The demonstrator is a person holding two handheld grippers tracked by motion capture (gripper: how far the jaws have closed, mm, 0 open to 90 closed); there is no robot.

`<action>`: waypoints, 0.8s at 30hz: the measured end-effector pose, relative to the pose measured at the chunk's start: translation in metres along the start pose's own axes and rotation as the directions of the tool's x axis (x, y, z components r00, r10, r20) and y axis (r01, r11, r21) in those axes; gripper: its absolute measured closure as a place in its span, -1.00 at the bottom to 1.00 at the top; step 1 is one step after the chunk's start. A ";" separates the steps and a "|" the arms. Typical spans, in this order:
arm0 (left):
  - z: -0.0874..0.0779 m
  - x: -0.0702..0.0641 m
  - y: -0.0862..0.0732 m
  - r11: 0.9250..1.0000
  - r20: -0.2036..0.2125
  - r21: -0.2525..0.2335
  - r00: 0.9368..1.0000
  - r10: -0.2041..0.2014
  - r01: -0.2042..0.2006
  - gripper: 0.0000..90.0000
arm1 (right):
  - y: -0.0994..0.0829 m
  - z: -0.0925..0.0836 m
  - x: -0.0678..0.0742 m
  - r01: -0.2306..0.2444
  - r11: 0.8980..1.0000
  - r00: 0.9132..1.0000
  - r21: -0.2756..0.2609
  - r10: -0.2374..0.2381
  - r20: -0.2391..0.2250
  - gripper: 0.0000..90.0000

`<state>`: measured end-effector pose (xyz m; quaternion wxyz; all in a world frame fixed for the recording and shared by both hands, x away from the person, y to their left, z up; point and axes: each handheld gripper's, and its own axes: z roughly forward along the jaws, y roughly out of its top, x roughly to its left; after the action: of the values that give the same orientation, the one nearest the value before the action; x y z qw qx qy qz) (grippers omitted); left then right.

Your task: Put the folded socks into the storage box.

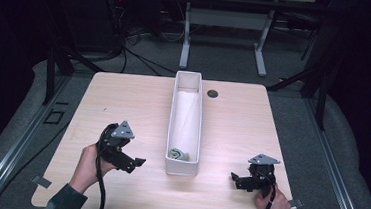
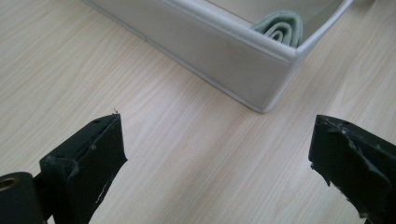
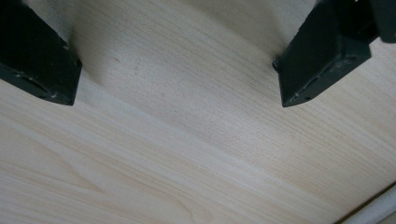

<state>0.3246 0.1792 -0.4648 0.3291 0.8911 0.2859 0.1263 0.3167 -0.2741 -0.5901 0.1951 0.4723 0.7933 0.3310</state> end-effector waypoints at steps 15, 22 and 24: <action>0.010 0.010 -0.058 0.993 -0.032 -0.024 0.993 -0.118 0.117 -1.00 | 0.000 0.000 0.000 0.000 1.000 1.000 0.000 0.000 0.000 -1.00; 0.024 0.013 -0.085 0.986 -0.034 -0.005 0.986 -0.165 0.164 -1.00 | 0.000 0.000 0.000 0.000 1.000 1.000 0.000 0.000 0.000 -1.00; 0.028 0.015 -0.093 0.984 -0.039 -0.007 0.983 -0.179 0.179 -1.00 | 0.000 0.000 0.000 0.000 1.000 1.000 0.000 0.000 0.000 -1.00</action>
<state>0.3082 0.2316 -0.5463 0.3348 0.8586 0.3711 0.1143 0.3167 -0.2741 -0.5900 0.1950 0.4725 0.7933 0.3308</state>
